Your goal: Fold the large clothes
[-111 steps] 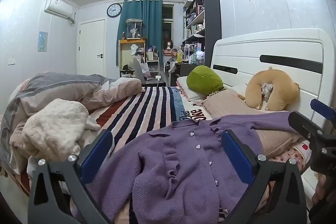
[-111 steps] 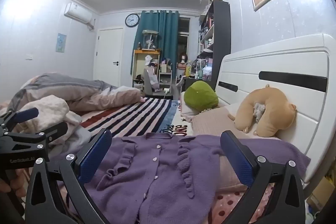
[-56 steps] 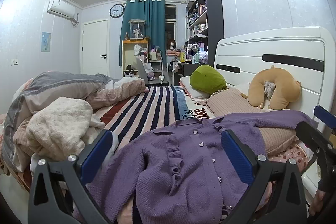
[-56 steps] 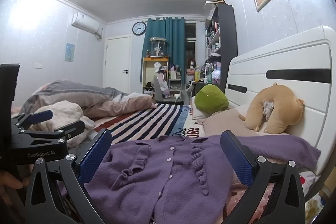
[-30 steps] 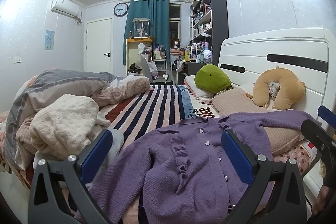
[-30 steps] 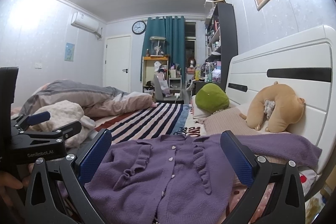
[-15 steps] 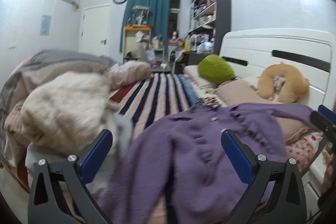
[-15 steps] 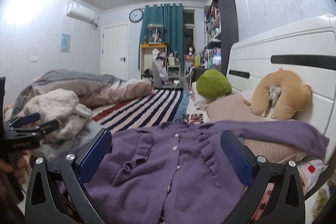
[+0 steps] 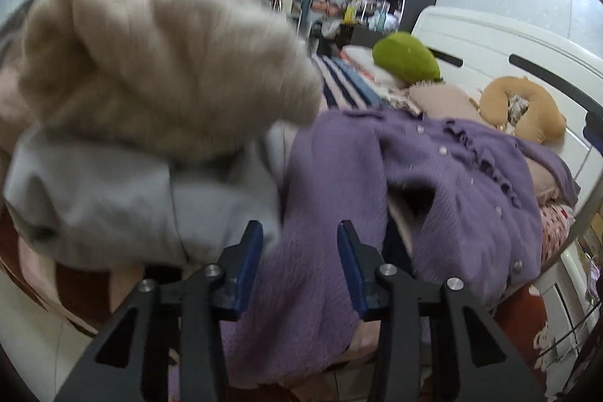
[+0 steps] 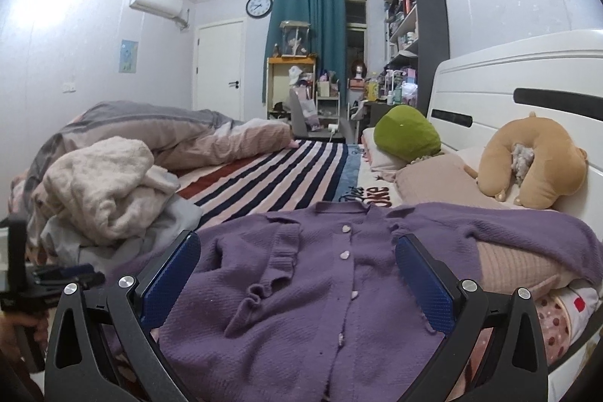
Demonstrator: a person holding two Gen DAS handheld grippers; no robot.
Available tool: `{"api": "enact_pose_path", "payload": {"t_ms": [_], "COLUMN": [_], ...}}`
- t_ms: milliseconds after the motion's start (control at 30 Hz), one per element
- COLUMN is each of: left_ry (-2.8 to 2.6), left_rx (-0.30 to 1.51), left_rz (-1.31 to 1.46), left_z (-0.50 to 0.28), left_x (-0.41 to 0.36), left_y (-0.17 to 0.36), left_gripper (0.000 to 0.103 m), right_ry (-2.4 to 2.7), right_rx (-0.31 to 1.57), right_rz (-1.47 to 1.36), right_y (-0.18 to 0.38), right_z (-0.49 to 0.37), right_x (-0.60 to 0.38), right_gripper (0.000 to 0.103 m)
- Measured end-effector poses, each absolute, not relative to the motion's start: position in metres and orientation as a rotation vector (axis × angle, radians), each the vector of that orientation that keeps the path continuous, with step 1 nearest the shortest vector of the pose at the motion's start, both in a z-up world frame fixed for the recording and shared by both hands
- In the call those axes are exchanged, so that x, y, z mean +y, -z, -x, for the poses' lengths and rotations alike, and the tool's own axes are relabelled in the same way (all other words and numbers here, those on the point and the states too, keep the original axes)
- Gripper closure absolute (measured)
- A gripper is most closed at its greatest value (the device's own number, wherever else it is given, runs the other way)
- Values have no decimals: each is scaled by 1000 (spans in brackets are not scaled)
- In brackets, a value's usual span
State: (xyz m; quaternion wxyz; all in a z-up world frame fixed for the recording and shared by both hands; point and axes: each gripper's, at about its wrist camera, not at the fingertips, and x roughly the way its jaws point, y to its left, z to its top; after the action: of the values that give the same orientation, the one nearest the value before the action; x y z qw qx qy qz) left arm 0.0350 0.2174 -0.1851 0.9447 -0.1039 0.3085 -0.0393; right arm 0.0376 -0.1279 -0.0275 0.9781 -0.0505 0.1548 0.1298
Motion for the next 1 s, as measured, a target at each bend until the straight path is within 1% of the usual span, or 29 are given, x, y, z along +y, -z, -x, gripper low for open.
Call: {"api": "enact_pose_path", "payload": {"t_ms": [100,167,200,233,300,500,567,600,633,700,767,800,833,1000], "left_ry": [98,95,89,83,64,79,84,93,93,74,49,28,9,15], "left_rx": [647,650,650,651,659,663,675,688,691,692,689,692,696,677], "left_rz": [221,212,210,207,205,176,154,135,113,81,93,89,81,142], "left_z": [-35,-38,-37,-38,-37,-35,-36,-38,-38,-39,-40,-42,-43,-40], "left_x": [218,216,216,217,219,216,212,206,202,196,198,198,199,209], "left_y": [198,199,198,198,197,192,192,194,194,195,195,195,196,193], "left_gripper": [66,69,74,82,91,92,85,77,75,75,79,89,96,99], "right_ry": [-268,-271,-274,-278,-278,-276,-276,-277,-280,-285,-285,-285,-284,-280], "right_rx": [343,365,373,377,380,373,374,376,377,383,386,386,386,383], "right_rz": [98,88,81,77,77,75,72,72,66,62,58,57,56,43], "right_y": [36,40,42,43,44,43,44,43,44,43,42,42,41,42], "right_z": [-44,-48,-50,-50,-50,-50,-50,-50,-50,-49,-47,-46,-46,-44], "right_x": [-122,-120,-119,-118,-117,-119,-120,-119,-119,-120,-122,-123,-124,-128], "right_gripper": [0,0,0,0,0,0,0,0,0,0,0,0,0,0]}}
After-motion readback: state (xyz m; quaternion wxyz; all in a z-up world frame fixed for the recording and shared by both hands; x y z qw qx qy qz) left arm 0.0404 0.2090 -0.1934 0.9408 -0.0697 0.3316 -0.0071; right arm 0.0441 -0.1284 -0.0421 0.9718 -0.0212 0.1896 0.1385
